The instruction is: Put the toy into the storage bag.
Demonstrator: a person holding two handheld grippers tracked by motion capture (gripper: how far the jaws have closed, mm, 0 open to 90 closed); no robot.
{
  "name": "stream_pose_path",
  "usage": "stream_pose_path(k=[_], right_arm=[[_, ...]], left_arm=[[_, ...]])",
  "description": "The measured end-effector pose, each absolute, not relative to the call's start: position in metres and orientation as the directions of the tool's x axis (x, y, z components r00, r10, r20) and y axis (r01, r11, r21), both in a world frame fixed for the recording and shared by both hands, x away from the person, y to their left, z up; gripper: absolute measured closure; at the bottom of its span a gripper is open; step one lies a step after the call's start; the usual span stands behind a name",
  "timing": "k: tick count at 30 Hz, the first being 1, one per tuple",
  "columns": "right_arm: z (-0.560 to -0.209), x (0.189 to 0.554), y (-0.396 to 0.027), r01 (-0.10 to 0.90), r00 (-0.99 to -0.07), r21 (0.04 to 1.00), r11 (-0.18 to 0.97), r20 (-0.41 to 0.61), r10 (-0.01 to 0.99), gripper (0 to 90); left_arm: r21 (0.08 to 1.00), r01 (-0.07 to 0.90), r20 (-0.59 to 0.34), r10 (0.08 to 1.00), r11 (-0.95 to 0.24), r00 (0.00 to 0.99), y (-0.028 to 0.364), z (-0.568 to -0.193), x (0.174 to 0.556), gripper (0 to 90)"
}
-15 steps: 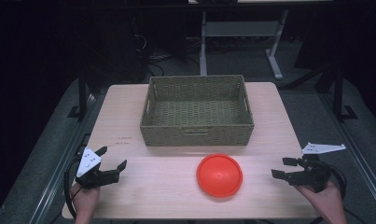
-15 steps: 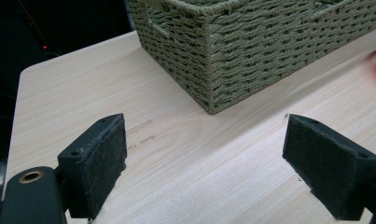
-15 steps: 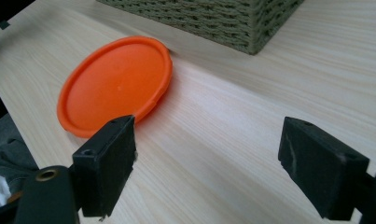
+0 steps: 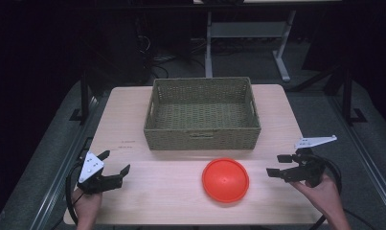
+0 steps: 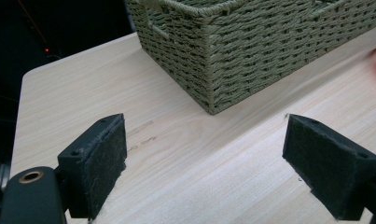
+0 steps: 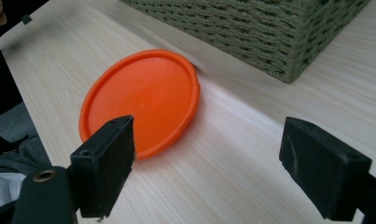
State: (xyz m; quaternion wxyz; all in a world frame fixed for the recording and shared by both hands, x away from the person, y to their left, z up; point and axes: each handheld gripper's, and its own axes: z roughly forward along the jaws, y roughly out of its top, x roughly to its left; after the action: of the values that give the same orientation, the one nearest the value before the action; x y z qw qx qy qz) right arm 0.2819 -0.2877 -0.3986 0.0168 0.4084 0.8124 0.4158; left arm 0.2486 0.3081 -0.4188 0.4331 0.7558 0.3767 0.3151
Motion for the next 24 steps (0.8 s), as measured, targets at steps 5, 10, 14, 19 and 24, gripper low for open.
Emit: stream_pose_path(k=[5, 10, 14, 19, 24], right_arm=[[-0.394, 0.290, -0.278, 0.657, -0.672, 0.674, 0.336, 0.322, 0.667, 17.6], [-0.389, 0.295, -0.270, 0.665, -0.676, 0.658, 0.355, 0.327, 0.660, 17.6], [-0.385, 0.299, -0.262, 0.661, -0.686, 0.653, 0.370, 0.325, 0.651, 17.6], [-0.382, 0.303, -0.253, 0.657, -0.697, 0.647, 0.387, 0.325, 0.639, 17.6], [-0.383, 0.309, -0.242, 0.658, -0.706, 0.631, 0.411, 0.328, 0.628, 17.8]], left_arm=[[0.892, 0.298, 0.149, 0.843, -0.340, 0.516, 0.309, -0.419, 0.249, 13.0], [0.888, 0.304, 0.150, 0.843, -0.344, 0.516, 0.309, -0.419, 0.248, 13.0], [0.888, 0.301, 0.155, 0.841, -0.348, 0.518, 0.309, -0.419, 0.248, 13.0], [0.887, 0.302, 0.156, 0.841, -0.350, 0.518, 0.309, -0.419, 0.249, 13.0], [0.882, 0.301, 0.167, 0.839, -0.362, 0.518, 0.309, -0.419, 0.249, 13.0]])
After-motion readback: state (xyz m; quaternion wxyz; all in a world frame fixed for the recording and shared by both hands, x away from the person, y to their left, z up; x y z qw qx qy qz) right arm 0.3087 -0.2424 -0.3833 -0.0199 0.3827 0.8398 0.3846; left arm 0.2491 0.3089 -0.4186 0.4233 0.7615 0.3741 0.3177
